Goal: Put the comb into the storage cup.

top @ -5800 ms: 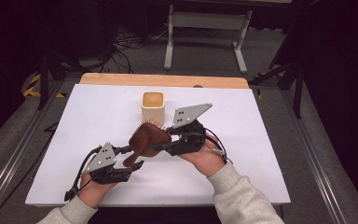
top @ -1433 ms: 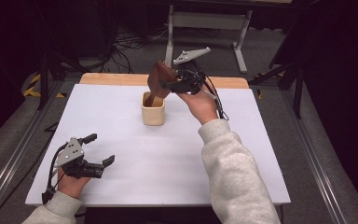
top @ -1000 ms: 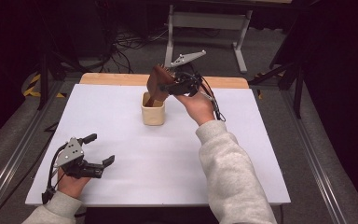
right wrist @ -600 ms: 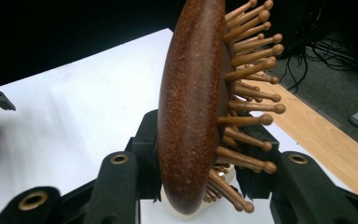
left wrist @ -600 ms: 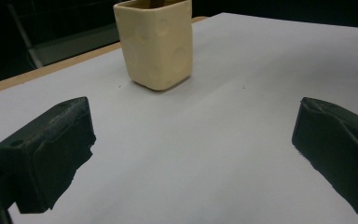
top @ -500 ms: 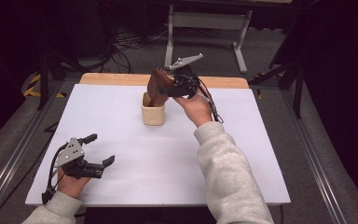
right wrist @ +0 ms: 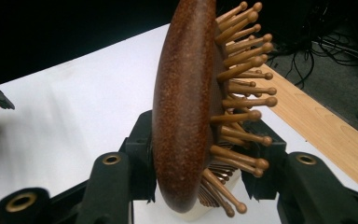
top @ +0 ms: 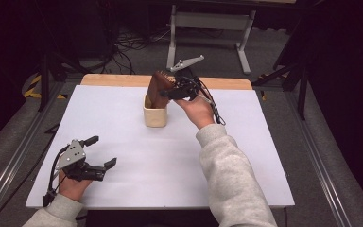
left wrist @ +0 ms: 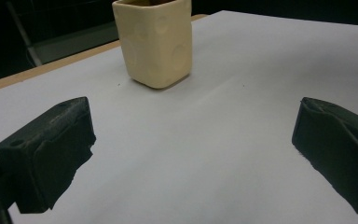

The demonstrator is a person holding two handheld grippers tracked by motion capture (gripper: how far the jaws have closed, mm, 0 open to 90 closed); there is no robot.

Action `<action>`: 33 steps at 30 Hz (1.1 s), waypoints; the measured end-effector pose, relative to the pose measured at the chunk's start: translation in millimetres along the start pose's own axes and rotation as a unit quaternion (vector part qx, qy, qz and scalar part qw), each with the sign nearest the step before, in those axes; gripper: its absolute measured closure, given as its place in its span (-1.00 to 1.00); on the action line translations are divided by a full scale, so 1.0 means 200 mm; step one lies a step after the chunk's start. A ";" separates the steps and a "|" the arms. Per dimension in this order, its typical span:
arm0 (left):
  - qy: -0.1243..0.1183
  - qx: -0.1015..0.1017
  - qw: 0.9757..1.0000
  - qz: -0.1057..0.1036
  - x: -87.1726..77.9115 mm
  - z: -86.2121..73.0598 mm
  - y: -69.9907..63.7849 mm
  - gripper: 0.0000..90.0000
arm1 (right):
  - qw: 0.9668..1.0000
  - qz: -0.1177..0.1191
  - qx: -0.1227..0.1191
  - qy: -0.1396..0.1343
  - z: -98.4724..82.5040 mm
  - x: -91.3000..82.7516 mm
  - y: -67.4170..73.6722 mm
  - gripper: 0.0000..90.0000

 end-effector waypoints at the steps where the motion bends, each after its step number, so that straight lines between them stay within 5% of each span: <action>1: -0.002 0.000 1.000 0.001 0.00 0.00 0.00 -1.00 | 1.000 -0.001 0.002 0.000 0.00 0.00 0.00 0.17; 10: 0.002 -0.001 1.000 0.000 0.00 0.00 0.00 -1.00 | 1.000 -0.004 0.011 -0.012 -0.01 -0.02 -0.02 -0.07; 15: -0.002 -0.003 1.000 0.000 0.00 -0.01 -0.01 -1.00 | 0.998 -0.008 0.011 -0.054 0.00 -0.06 -0.03 -0.54; 18: -0.003 -0.003 1.000 0.002 0.00 -0.01 -0.01 -1.00 | 0.997 -0.045 -0.009 -0.063 0.01 -0.08 -0.03 -0.85; 22: -0.001 -0.001 1.000 0.004 -0.02 -0.01 -0.01 -1.00 | 0.994 -0.067 -0.017 -0.082 0.01 -0.13 -0.06 -0.94; 33: -0.007 -0.010 1.000 0.009 -0.08 -0.02 0.00 -1.00 | 0.991 -0.064 -0.031 -0.115 0.00 -0.34 -0.05 -0.98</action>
Point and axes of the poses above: each handheld gripper's, and its own axes: x roughly forward along the jaws, z roughly out of its top, y roughly to its left, the point moved 1 cm from there along x, roughly forward along the jaws, and after that the axes turned 10 degrees about -z, right-handed, at the moved point
